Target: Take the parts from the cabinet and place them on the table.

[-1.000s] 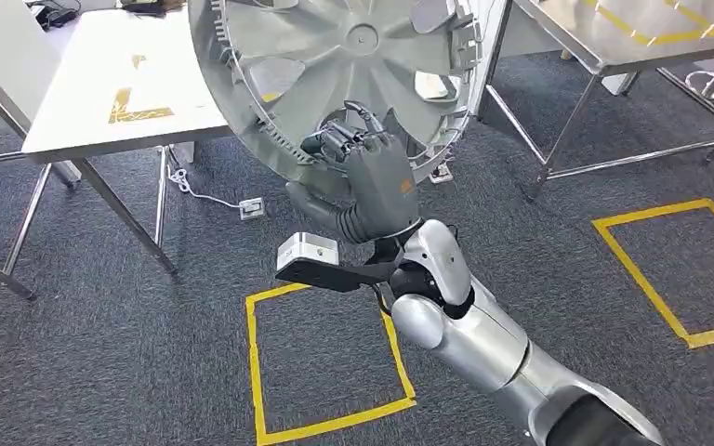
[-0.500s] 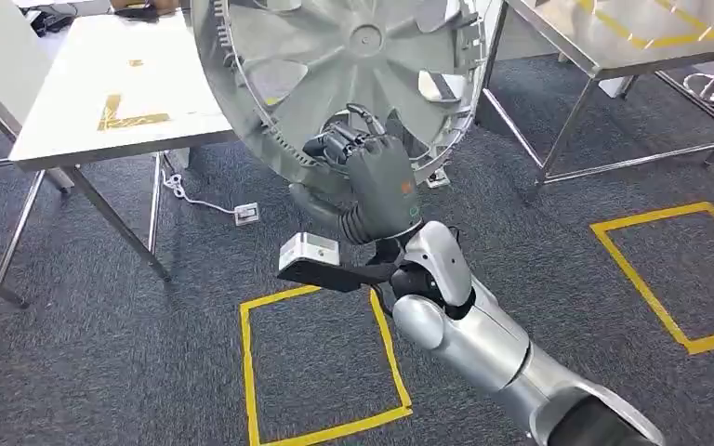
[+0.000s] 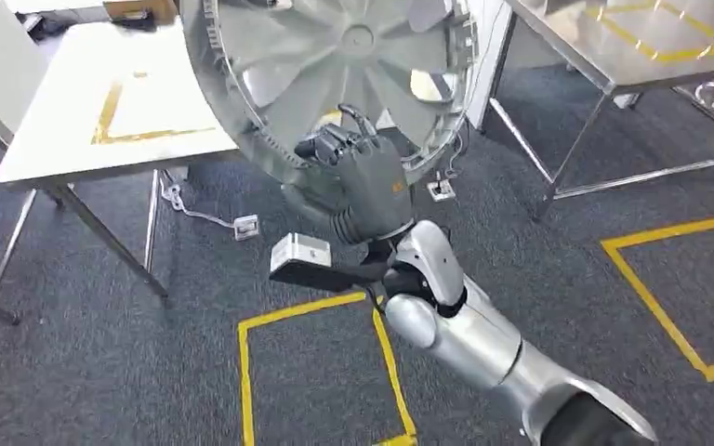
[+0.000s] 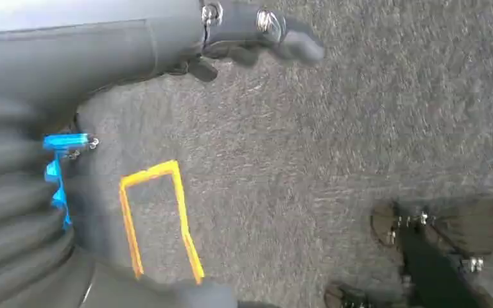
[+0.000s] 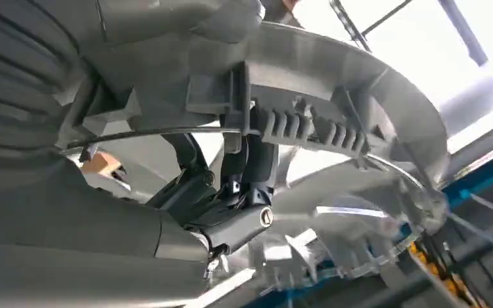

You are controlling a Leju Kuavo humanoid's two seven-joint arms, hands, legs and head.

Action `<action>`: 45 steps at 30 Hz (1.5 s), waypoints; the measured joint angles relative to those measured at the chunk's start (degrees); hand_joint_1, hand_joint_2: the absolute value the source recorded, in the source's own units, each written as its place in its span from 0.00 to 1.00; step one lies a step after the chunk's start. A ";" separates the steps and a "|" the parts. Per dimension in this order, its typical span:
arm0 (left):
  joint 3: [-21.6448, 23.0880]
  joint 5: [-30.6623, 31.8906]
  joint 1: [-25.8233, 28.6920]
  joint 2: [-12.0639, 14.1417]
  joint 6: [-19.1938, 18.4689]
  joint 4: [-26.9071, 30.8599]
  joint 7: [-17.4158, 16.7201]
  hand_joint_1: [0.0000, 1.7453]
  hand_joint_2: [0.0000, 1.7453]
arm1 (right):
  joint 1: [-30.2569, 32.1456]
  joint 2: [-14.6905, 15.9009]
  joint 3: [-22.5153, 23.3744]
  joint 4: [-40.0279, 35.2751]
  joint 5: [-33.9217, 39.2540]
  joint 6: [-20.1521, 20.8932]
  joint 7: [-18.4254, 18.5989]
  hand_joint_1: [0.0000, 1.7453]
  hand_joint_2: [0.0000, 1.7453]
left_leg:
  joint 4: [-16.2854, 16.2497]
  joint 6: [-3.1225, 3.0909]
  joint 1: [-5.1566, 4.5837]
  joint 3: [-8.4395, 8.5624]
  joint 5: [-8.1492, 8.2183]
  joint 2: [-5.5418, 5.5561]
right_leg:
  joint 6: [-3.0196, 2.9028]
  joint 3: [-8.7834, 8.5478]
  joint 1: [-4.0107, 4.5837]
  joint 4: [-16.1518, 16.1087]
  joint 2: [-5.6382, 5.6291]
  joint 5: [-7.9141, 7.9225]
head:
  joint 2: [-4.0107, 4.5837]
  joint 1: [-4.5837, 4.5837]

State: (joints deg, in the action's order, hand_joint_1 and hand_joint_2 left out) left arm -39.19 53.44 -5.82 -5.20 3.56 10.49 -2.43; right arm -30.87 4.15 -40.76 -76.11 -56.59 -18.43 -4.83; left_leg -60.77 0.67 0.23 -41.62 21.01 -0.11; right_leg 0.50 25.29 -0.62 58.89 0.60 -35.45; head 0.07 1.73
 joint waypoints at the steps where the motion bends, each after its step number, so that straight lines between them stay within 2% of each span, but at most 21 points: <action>1: 0.00 0.00 0.01 0.00 0.04 -0.02 0.00 0.00 1.00 | -0.14 0.00 0.00 -0.02 0.00 -0.04 -0.02 1.00 1.00 | 0.22 -0.46 0.17 0.34 0.53 0.02 | 0.41 -0.30 -0.14 0.15 -0.06 0.68 | 0.00 -0.02; 4: 0.00 0.00 -0.14 -0.02 0.07 0.00 0.02 0.00 1.00 | -0.30 0.00 0.02 -0.09 0.04 -0.11 0.02 1.00 1.00 | 1.50 -1.64 0.47 2.69 1.67 0.62 | 0.92 7.07 -0.24 11.91 -0.27 6.46 | 0.00 0.15; 6: 0.00 0.00 -0.12 -0.02 0.07 0.00 0.02 0.00 1.00 | 0.03 0.11 0.02 0.09 0.09 -0.09 0.07 1.00 1.00 | 1.73 -1.96 0.46 4.29 2.99 1.12 | 1.00 12.63 -0.22 17.58 -0.36 2.80 | 0.00 0.30; 9: 0.00 0.00 0.10 -0.11 0.07 -0.07 0.00 0.00 1.00 | 0.26 0.28 0.02 0.22 0.09 -0.09 0.09 1.00 1.00 | 1.72 -2.10 0.20 7.22 5.28 1.94 | 1.20 16.34 -0.13 16.57 -0.51 -5.17 | 0.00 0.46; 10: -0.02 0.00 0.12 -0.13 0.07 -0.11 0.00 0.00 1.00 | 0.25 0.31 0.02 0.22 0.09 -0.11 0.09 1.00 1.00 | 1.71 -2.07 0.13 8.44 6.11 2.23 | 0.98 16.47 -0.05 14.12 -0.52 -4.88 | 0.00 0.46; 11: -0.02 0.00 0.11 -0.15 0.07 -0.13 0.00 0.00 1.00 | 0.25 0.35 0.02 0.24 0.09 -0.09 0.09 1.00 1.00 | 1.71 -1.96 0.08 9.64 7.10 2.34 | 0.63 16.10 0.10 10.44 -0.57 -1.74 | 0.00 0.48; 13: -0.02 0.00 0.19 -0.20 0.09 -0.22 0.02 0.00 1.00 | 0.27 0.66 0.02 0.33 0.09 -0.15 -0.02 1.00 1.00 | 1.31 -1.66 -0.13 11.62 8.81 2.60 | -0.05 15.48 0.54 1.70 -0.60 11.37 | 0.00 0.59; 15: -0.04 0.11 0.06 -0.17 0.24 -0.20 0.02 0.00 1.00 | 0.41 0.81 -0.02 0.39 0.09 -0.44 0.00 1.00 1.00 | 1.21 -0.93 -0.41 11.93 11.06 2.93 | -0.41 14.69 0.92 1.64 -0.91 10.21 | 0.00 0.39; 18: -0.04 0.68 0.20 0.18 0.26 -0.13 0.31 0.00 1.00 | 0.67 0.83 0.15 -0.33 -0.02 -0.98 0.70 1.00 1.00 | -3.07 -0.03 -0.49 12.62 10.17 2.22 | -1.85 11.99 0.35 1.28 -0.98 11.00 | 0.00 0.57; 20: -0.04 1.18 -0.19 -0.07 0.24 -0.15 0.37 0.00 1.00 | 0.81 0.87 0.20 -0.85 -0.26 -1.01 1.23 1.00 1.00 | -9.07 0.41 -0.35 9.24 10.78 0.94 | -2.43 10.66 0.33 1.29 -0.87 9.85 | 0.00 -0.11; 24: -0.04 1.55 0.06 -0.04 0.13 -0.17 0.24 0.00 1.00 | 2.60 1.09 0.48 -1.71 -0.74 -1.16 1.57 1.00 1.00 | -14.71 1.18 0.19 1.73 18.02 0.67 | -2.24 7.96 0.12 1.30 -1.00 7.13 | 0.00 -0.15; 27: -0.04 1.73 0.21 0.09 0.07 -0.17 0.33 0.00 1.00 | 3.26 1.14 0.68 -2.43 -1.07 -1.05 2.21 1.00 1.00 | -8.88 1.39 0.43 1.69 14.95 0.41 | -1.82 5.57 -0.25 1.30 -1.02 5.19 | 0.00 -0.18; 28: -0.04 1.77 0.31 0.09 0.04 -0.17 0.37 0.00 1.00 | 3.42 1.14 0.72 -2.67 -1.20 -0.98 2.36 1.00 1.00 | -4.99 1.50 0.57 1.90 10.48 0.16 | -1.48 4.43 -0.40 1.30 -0.94 4.28 | 0.00 -0.13; 29: -0.04 1.88 0.69 0.03 0.04 -0.26 0.37 0.00 1.00 | 3.63 1.16 0.79 -2.71 -1.27 -0.96 2.40 1.00 1.00 | -0.92 1.61 0.77 1.77 2.74 -0.38 | -0.99 4.30 -0.26 1.11 -0.89 3.30 | 0.00 -0.30; 34: -0.04 2.34 0.30 0.00 -0.15 -0.31 0.24 0.00 1.00 | 3.77 1.55 1.66 -3.93 -1.42 -0.96 2.38 1.00 1.00 | 0.34 -1.22 0.76 3.50 3.27 -0.04 | 0.89 3.38 -0.05 3.45 -0.88 3.79 | 0.00 -0.18; 36: -0.04 2.38 0.17 0.00 -0.13 -0.24 0.26 0.00 1.00 | 3.79 1.68 1.77 -4.02 -1.38 -0.94 2.38 1.00 1.00 | 0.87 -1.88 0.78 5.02 4.27 0.16 | 1.09 8.39 -0.09 10.94 -0.82 5.81 | 0.00 0.35; 39: -0.04 2.38 0.01 0.02 -0.13 -0.24 0.17 0.00 1.00 | 4.16 2.01 1.84 -4.02 -1.35 -0.90 2.38 1.00 1.00 | 1.21 -2.25 0.59 7.49 6.24 0.64 | 1.28 15.81 0.06 17.61 -0.83 -0.31 | 0.00 0.61; 41: -0.04 2.38 0.09 0.00 -0.13 -0.24 0.17 0.00 1.00 | 4.27 2.07 1.88 -4.02 -1.36 -0.79 2.34 1.00 1.00 | 1.21 -2.15 0.45 9.62 7.90 0.99 | 0.96 17.29 0.18 15.06 -0.83 -1.54 | 0.00 0.72; 42: -0.04 2.38 0.08 -0.02 -0.09 -0.24 0.20 0.00 1.00 | 4.29 2.08 1.88 -4.02 -1.35 -0.61 2.27 1.00 1.00 | 1.21 -2.12 0.36 10.71 8.67 1.09 | 0.68 16.89 0.31 11.84 -0.83 0.51 | 0.00 0.74; 44: -0.04 2.38 0.17 -0.15 -0.07 -0.28 0.20 0.00 1.00 | 4.29 2.08 1.88 -3.98 -1.49 -0.33 2.23 1.00 1.00 | 1.40 -2.03 0.37 12.03 10.23 1.13 | -0.67 15.40 0.89 3.20 -0.67 10.47 | 0.00 0.77; 45: -0.04 2.38 0.00 -0.24 -0.07 -0.35 0.20 0.00 1.00 | 4.29 2.10 1.92 -3.96 -1.64 -0.26 2.25 1.00 1.00 | 1.00 -1.61 0.04 12.82 11.09 1.29 | -0.91 15.66 1.52 0.50 -0.76 12.87 | 0.00 0.57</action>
State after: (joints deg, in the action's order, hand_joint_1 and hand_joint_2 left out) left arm -39.23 55.82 -5.82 -5.44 3.50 10.14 -2.23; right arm -26.58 6.25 -38.84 -80.06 -58.23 -18.69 -2.58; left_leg -59.77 -0.94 0.27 -28.80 32.09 1.18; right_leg -0.40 40.95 0.90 59.40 -0.16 -22.58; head 0.07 2.29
